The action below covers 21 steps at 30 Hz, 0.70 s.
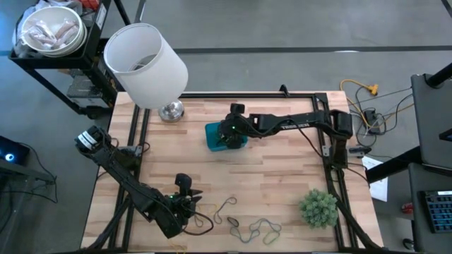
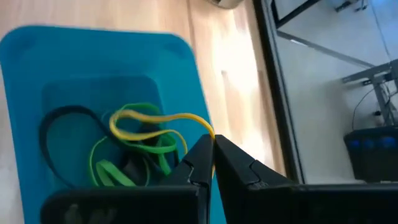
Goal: Pick and place rubber bands into bin
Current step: Put the yellow rubber band into the blue bin, then put the purple rubber band into the blue bin
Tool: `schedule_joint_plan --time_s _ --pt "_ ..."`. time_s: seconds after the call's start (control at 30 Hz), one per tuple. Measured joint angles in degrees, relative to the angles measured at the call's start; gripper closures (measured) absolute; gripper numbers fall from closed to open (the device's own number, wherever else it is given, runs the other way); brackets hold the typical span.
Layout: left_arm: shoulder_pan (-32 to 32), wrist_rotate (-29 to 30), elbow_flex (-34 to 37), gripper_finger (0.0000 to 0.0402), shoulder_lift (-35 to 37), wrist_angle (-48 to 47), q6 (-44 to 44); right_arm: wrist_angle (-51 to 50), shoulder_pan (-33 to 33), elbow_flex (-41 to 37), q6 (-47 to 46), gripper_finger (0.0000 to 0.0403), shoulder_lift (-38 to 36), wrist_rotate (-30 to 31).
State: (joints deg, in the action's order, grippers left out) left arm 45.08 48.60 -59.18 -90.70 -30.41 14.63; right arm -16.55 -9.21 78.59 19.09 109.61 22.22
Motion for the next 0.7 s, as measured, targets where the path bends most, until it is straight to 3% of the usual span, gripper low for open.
schedule_joint_plan --time_s 0.3,0.53,0.7 --pt "0.00 0.02 0.00 0.0317 0.00 0.00 0.02 -0.57 -0.07 0.00 0.09 0.0369 0.90 -5.71" --pt "0.02 0.00 0.02 0.0317 0.00 -0.02 0.04 -1.31 -0.07 0.11 -1.30 0.0318 0.60 -5.68" --pt "0.02 -0.17 0.26 0.0317 0.00 0.13 0.13 -5.82 0.38 1.75 -1.94 0.0304 -1.14 -5.64"
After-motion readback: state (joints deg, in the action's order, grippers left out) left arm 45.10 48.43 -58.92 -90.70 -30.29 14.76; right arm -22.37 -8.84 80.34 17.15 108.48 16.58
